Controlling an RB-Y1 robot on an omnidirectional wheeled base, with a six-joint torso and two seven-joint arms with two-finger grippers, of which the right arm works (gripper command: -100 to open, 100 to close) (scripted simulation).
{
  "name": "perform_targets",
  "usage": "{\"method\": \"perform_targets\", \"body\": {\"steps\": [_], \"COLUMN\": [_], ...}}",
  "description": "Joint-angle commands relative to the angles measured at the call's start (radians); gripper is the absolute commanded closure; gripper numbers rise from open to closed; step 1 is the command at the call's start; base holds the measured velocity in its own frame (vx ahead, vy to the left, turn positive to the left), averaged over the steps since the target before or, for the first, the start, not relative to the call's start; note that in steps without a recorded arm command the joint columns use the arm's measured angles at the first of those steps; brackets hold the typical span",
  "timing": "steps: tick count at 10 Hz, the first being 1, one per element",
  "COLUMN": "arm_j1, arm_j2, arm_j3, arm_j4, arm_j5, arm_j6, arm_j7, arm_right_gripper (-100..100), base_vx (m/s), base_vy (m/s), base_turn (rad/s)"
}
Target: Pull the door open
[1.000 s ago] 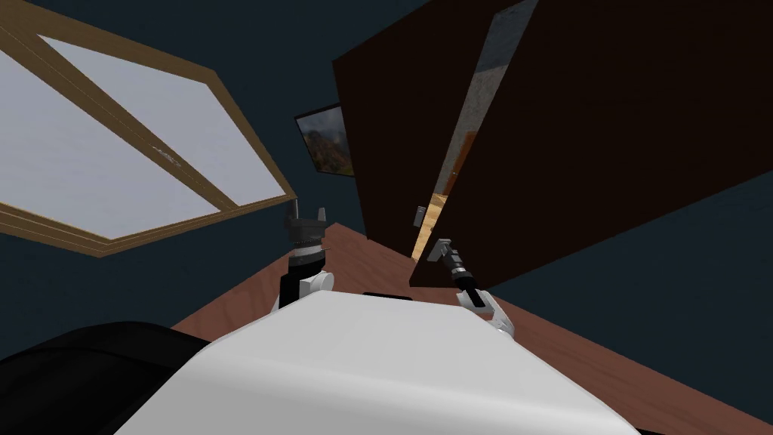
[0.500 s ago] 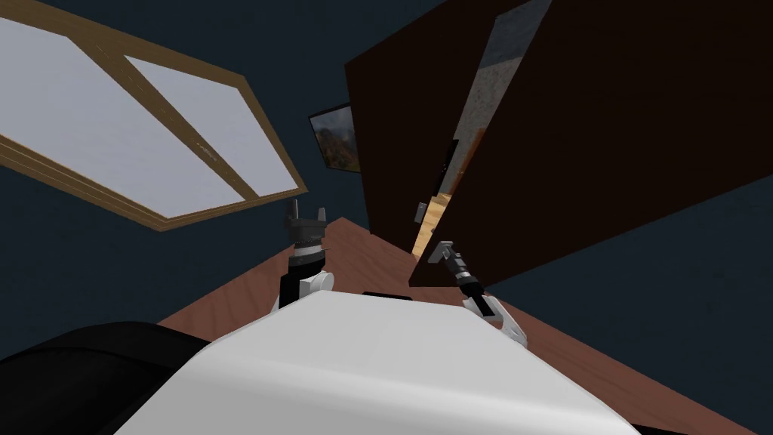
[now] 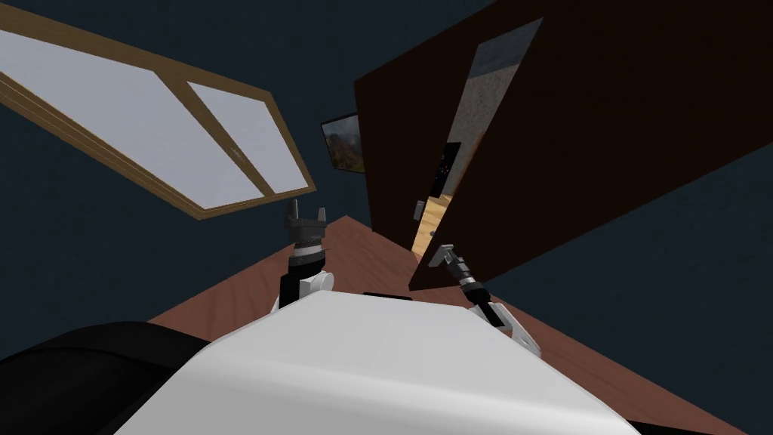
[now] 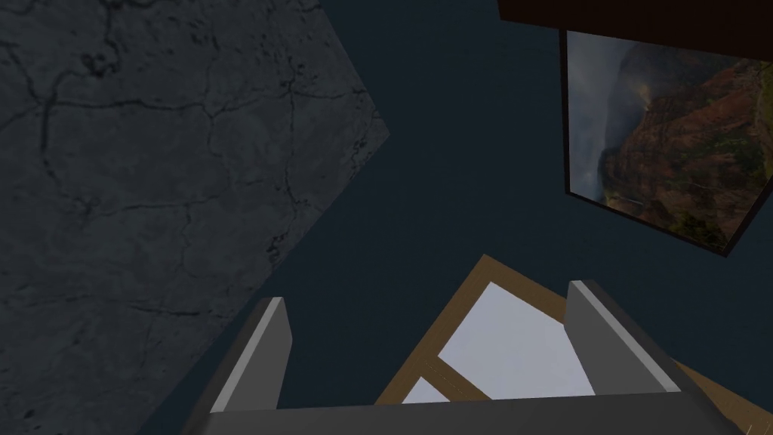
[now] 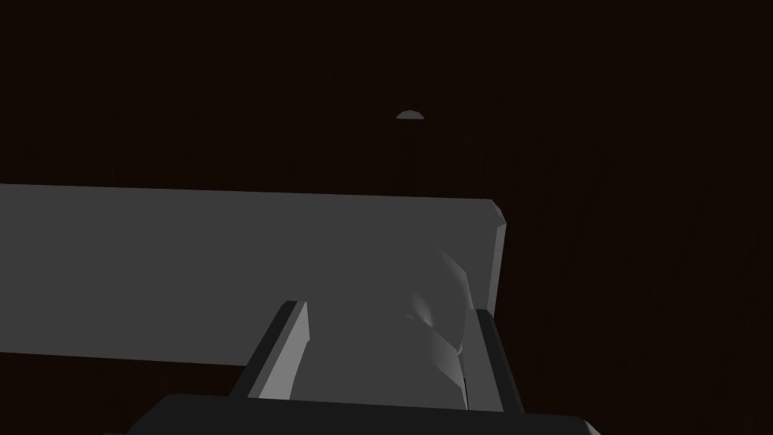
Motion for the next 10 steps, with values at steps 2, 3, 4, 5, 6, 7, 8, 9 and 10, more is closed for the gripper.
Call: {"method": "perform_targets", "body": {"steps": [2,3,4,5,6,7,8,9,10], "arm_j1": [0.014,0.019,0.025,0.03,0.035,0.039,0.043,0.04,0.047], "arm_j2": [-0.022,-0.031,-0.039,-0.048,-0.055,-0.062,-0.068,-0.063,-0.071], "arm_j3": [-0.001,-0.001,-0.002,-0.003,-0.003,-0.004,-0.004,-0.002,0.006], "arm_j4": [0.01,0.014,0.017,0.021,0.024,0.027,0.03,0.028,0.029], "arm_j5": [0.008,0.011,0.014,0.017,0.02,0.022,0.024,0.024,0.03], "arm_j6": [-0.048,-0.066,-0.083,-0.101,-0.116,-0.129,-0.143,-0.131,-0.149], "arm_j7": [-0.022,-0.031,-0.039,-0.048,-0.055,-0.061,-0.068,-0.062,-0.068], "arm_right_gripper": [100,100,100,100,100,100,100,100,100], "base_vx": [-0.239,-0.181,-0.19,-0.211,-0.223,-0.211,-0.178,-0.077,-0.138], "base_vy": [-0.121,-0.095,-0.098,-0.11,-0.131,-0.103,-0.094,-0.043,-0.047], "base_turn": [0.174,0.13,0.103,0.143,0.146,0.108,0.072,0.01,0.088]}}
